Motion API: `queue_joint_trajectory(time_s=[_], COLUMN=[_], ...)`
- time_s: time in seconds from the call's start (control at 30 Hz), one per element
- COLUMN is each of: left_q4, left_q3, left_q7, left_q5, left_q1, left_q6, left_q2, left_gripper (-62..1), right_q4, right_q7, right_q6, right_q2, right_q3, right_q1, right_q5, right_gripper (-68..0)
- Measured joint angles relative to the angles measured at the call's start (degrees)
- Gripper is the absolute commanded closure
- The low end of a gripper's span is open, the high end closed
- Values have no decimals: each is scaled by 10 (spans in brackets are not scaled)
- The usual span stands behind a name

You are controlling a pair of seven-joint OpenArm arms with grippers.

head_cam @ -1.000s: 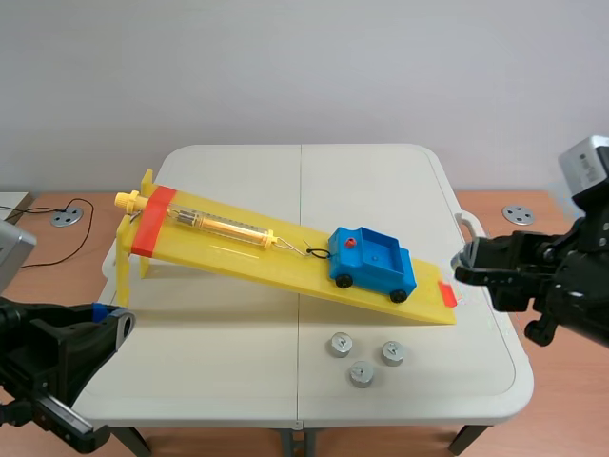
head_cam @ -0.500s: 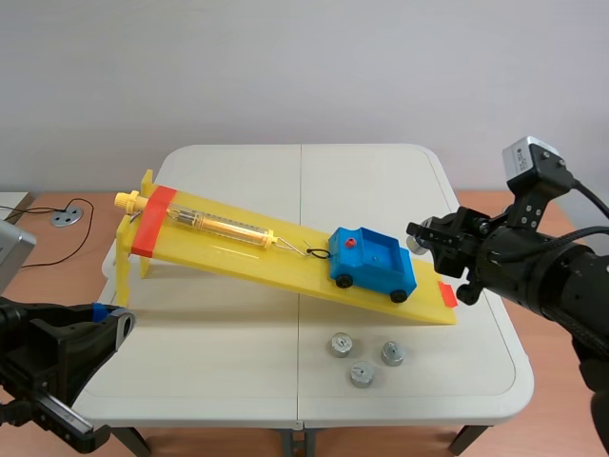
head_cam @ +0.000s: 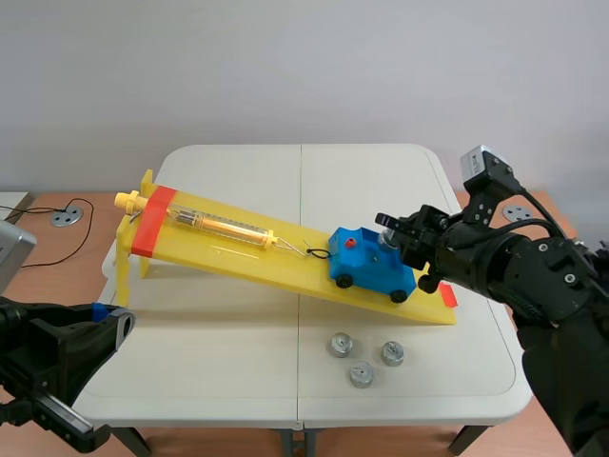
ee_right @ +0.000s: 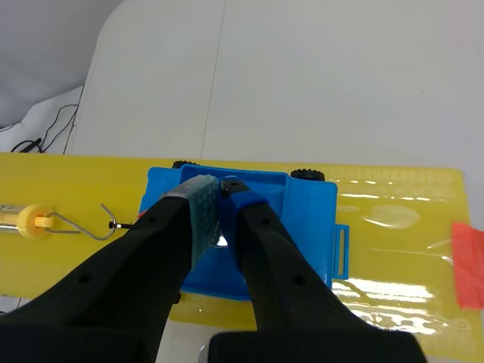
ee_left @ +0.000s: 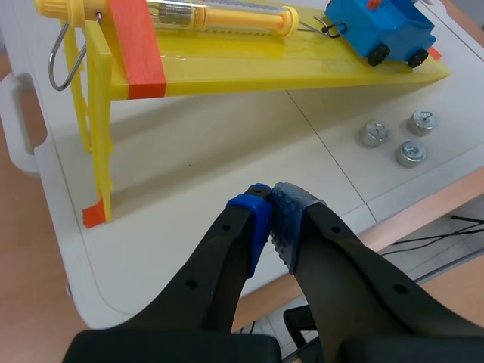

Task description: Place the four metal weights on the blue cart on the ramp.

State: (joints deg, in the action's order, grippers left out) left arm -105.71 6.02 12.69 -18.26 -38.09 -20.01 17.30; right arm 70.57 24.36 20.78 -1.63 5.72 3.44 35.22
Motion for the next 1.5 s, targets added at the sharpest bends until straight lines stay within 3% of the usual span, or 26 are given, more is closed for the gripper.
queue_joint_trajectory(time_s=[0.47,0.6,0.73,0.8,0.87,0.97,1.07,1.17,1.5], left_q4=[0,0,0,0,0,0,0,0,0], left_q3=[0,0,0,0,0,0,0,0,0], left_q7=[0,0,0,0,0,0,0,0,0], left_q5=[0,0,0,0,0,0,0,0,0], left_q1=[0,0,0,0,0,0,0,0,0], left_q6=[0,0,0,0,0,0,0,0,0], left_q2=[0,0,0,0,0,0,0,0,0], left_gripper=[-27,-27,-27,-27,-27,-27,-27,-27,-27], right_q4=[-47,-47,-47,-47,-47,-39,0,67,277], right_q7=[-11,-16,-28,-31,-33,-26,-8,2,4], right_q6=[0,0,0,0,10,49,84,103,116], right_q2=[-9,-9,-9,-9,-9,-9,-8,4,119], right_q3=[0,0,0,0,2,18,40,53,54], right_q1=[27,27,27,27,27,26,17,-7,-155], right_q5=[-42,-52,-58,-59,-59,-59,-57,-52,-50], right_gripper=[-9,-116,-142,-187,-219,-220,-220,-220,-220])
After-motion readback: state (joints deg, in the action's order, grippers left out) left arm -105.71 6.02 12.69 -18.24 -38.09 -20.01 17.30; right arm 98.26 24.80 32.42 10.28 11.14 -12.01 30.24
